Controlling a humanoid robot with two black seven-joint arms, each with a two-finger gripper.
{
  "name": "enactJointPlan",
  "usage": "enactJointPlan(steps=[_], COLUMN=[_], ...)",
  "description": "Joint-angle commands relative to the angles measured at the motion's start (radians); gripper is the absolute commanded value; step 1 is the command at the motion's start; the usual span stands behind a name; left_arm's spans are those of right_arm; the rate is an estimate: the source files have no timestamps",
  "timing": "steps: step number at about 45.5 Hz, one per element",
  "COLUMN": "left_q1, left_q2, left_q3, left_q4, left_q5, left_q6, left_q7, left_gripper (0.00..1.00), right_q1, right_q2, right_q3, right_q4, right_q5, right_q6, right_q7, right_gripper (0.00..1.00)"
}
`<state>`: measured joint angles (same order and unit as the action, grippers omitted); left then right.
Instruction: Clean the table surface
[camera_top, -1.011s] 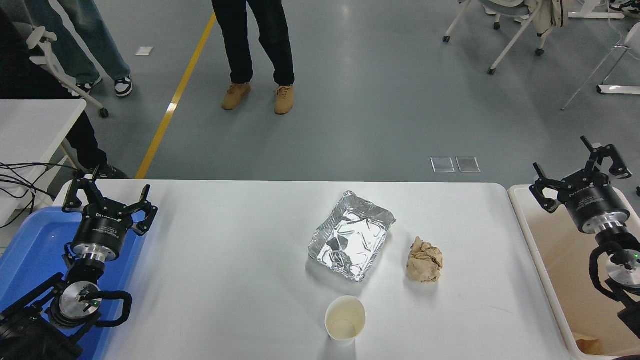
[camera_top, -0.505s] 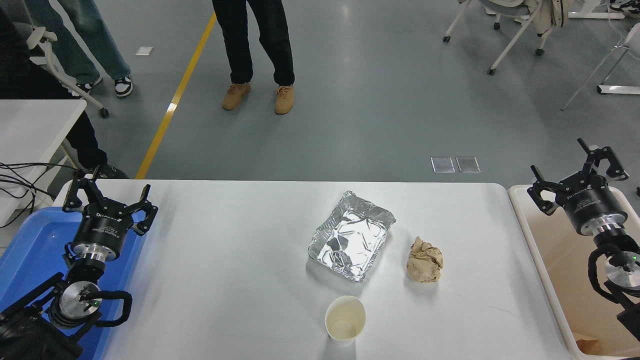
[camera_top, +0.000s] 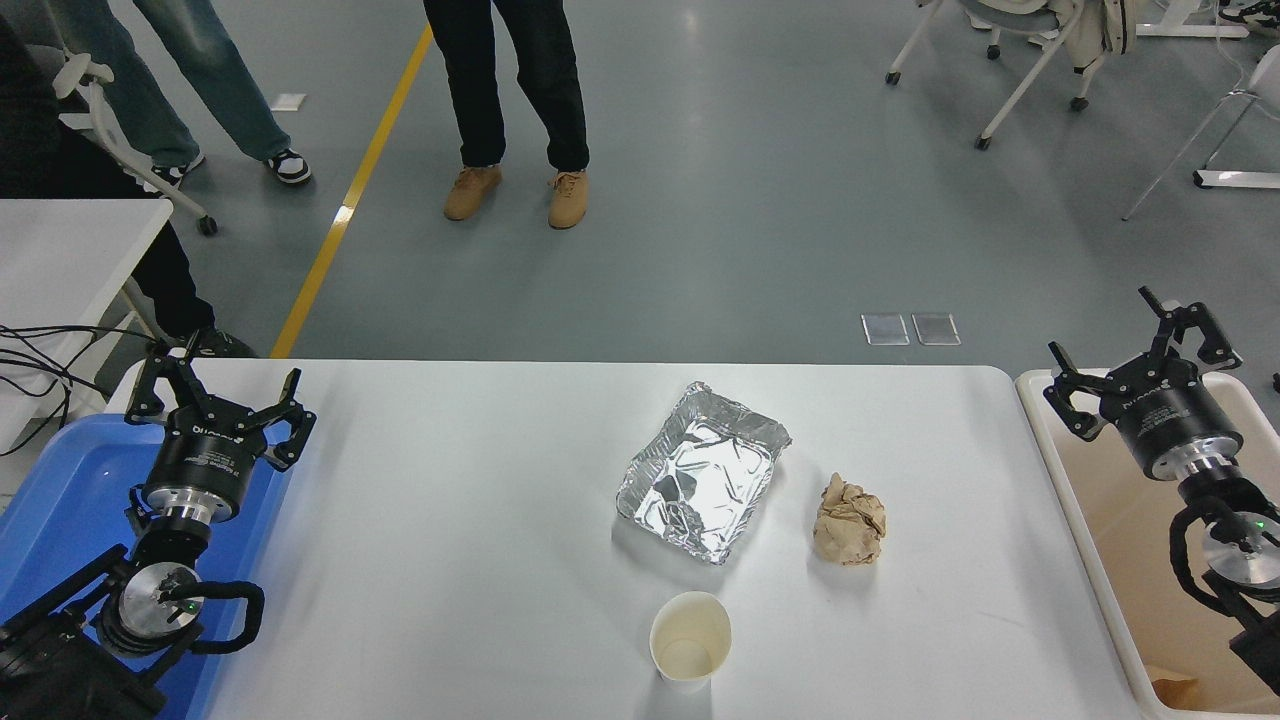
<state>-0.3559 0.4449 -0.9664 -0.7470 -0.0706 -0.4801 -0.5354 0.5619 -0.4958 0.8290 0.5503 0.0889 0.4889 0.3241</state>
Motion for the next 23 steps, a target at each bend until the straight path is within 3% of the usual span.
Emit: enactJointPlan(steps=[1, 13, 23], left_q1=[0.0, 0.0, 0.0], left_q2=[0.0, 0.0, 0.0], left_q3=[0.0, 0.0, 0.0], left_q4=[0.0, 0.0, 0.0], left_q5=[0.0, 0.0, 0.0], left_q6=[0.0, 0.0, 0.0], left_q7=[0.0, 0.0, 0.0], left_gripper=[0.99, 0.99, 0.99], right_q1=[0.007, -0.019, -0.066], right_q2=[-0.029, -0.17, -0.253], right_q3=[-0.024, -0.031, -0.027], right_q4=[0.011, 0.181, 0.352], right_q5=[-0.018, -0.055, -0.233], right_q6=[0.019, 0.086, 0.115], right_q7=[-0.002, -0.01, 0.0], right_gripper=[0.99, 0.99, 0.99])
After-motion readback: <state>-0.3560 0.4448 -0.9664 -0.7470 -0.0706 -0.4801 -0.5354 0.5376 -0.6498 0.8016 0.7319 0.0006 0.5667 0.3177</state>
